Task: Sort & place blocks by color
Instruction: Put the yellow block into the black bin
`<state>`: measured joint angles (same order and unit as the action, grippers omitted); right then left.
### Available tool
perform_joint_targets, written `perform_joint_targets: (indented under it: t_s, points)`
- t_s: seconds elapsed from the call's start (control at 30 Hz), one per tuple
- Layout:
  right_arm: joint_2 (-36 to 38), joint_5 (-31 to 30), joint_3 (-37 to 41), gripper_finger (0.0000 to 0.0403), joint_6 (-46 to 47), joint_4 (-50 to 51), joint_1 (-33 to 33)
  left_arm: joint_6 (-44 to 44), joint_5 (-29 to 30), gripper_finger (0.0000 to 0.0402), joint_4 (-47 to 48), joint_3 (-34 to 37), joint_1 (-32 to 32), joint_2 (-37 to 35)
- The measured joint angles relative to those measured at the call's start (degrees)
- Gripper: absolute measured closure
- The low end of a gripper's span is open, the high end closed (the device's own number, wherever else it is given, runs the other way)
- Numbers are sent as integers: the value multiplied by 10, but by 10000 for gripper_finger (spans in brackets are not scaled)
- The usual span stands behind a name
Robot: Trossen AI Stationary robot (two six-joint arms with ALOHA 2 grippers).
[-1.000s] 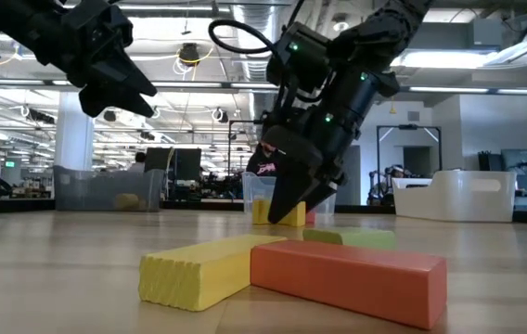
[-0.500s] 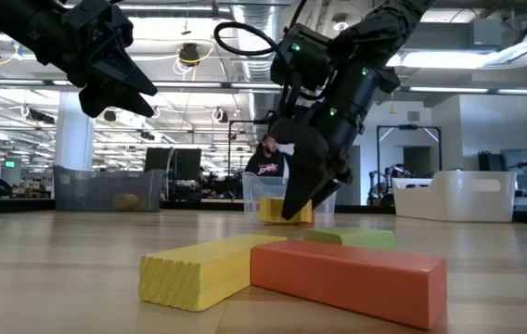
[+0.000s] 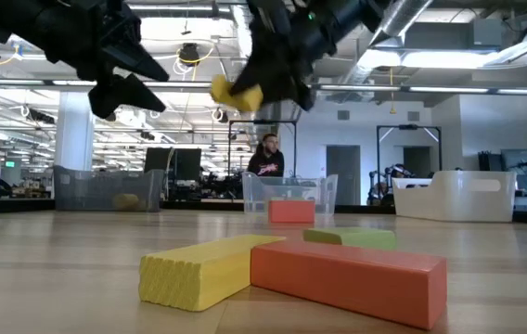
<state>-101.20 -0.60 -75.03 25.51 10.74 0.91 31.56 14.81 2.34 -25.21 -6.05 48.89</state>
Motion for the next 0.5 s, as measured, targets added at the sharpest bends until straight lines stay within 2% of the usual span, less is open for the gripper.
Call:
perform_joint_targets:
  t_s: [0.17, 0.3, 0.5]
  points:
    - [-1, 6, -36, 275, -30, -12, 0, -52, -29, 95, -99, 0, 14, 32]
    - [-4, 36, -53, 275, -52, -12, -1, -121, -63, 92, -194, 0, 16, 50]
    - [-4, 51, -54, 270, -64, -19, -5, -135, -54, 102, -210, 0, 28, 56]
